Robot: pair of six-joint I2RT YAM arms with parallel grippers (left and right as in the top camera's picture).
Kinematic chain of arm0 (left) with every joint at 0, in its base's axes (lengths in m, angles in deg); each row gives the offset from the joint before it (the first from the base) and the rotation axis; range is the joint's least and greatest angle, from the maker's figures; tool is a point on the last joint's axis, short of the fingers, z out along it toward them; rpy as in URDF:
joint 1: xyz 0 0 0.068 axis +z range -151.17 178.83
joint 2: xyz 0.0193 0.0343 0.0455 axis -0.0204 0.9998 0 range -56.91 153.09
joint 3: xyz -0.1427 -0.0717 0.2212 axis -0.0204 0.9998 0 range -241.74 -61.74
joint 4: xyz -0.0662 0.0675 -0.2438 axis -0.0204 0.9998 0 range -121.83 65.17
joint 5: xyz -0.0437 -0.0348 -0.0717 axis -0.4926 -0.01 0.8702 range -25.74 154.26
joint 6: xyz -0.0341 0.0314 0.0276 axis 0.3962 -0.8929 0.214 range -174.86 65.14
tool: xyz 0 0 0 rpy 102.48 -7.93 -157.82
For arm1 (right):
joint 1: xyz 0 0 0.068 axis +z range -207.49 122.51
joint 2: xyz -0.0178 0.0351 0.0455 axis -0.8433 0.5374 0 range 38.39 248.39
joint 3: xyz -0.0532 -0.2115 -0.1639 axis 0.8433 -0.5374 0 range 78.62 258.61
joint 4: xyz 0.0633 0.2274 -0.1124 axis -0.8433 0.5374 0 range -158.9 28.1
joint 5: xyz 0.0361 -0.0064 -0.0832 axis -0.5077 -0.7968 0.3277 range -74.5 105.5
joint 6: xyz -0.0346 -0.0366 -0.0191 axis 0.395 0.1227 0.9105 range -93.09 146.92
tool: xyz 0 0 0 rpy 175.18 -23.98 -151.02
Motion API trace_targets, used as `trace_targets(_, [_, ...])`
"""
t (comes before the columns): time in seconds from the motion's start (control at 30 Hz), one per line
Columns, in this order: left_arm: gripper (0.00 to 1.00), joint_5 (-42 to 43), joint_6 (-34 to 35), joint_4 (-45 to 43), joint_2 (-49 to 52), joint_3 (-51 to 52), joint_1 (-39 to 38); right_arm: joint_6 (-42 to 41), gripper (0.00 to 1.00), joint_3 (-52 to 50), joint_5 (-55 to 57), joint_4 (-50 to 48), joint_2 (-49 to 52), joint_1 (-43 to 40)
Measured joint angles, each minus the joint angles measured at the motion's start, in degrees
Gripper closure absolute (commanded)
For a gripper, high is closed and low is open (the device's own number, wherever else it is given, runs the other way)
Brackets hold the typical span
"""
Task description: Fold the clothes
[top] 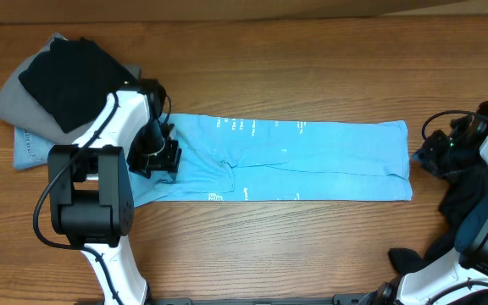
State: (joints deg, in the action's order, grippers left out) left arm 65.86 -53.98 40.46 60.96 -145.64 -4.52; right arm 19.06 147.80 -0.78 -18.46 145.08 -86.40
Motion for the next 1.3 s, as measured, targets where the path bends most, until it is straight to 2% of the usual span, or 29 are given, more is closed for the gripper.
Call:
trace_targets(0.07, [0.34, -0.04, 0.00, 1.22, 0.00, -1.81, 0.02, -0.02, 0.75, -0.02, 0.85, 1.99, 0.00, 0.63])
trace_targets(0.2, [0.32, -0.20, -0.17, 2.64, 0.00, -4.55, 0.02, -1.40, 0.80, -0.74, 2.19, 1.64, 0.00, 2.32])
trace_targets(0.4, [0.51, -0.52, -0.72, 2.16, 0.00, -5.51, 0.02, -5.03, 0.89, -3.65, 4.94, -0.90, 0.00, 3.02])
trace_targets(0.53, [0.57, -3.26, 0.39, 1.09, 0.00, -5.51, 0.46, -7.17, 0.89, -4.02, 7.26, -0.96, 0.00, 2.69])
trace_targets(0.57, [0.57, -4.15, 1.01, 0.92, 0.00, -5.51, 0.87, -7.39, 0.89, -4.02, 7.61, -0.96, 0.00, 2.54])
trace_targets(0.67, [0.42, -5.75, 2.29, 0.55, 0.00, -5.51, 2.69, -8.09, 0.69, -4.02, 8.07, -0.92, 0.00, 1.92])
trace_targets(0.77, [0.37, -6.45, 3.67, 0.33, 0.00, -5.51, 5.49, -7.91, 0.64, -4.04, 7.26, -1.20, 0.00, 1.64])
trace_targets(0.87, [0.37, -6.14, 3.85, 0.04, 0.00, -5.51, 9.05, -6.03, 0.61, -4.07, 4.09, -1.75, 0.00, 1.51])
trace_targets(1.0, [0.39, -2.34, 2.03, -1.09, 0.00, -5.51, 13.14, -4.68, 0.61, -4.07, 1.22, -1.86, 0.00, 1.11])
trace_targets(1.17, [0.34, 2.91, -1.55, -1.18, 0.00, -5.51, 14.71, -2.80, 0.55, -4.02, -3.80, -1.86, 0.00, -1.79])
trace_targets(1.3, [0.51, 4.90, -3.19, -0.74, 0.00, -5.51, 14.60, 0.22, 0.53, -3.93, -9.86, -1.62, 0.00, -4.11])
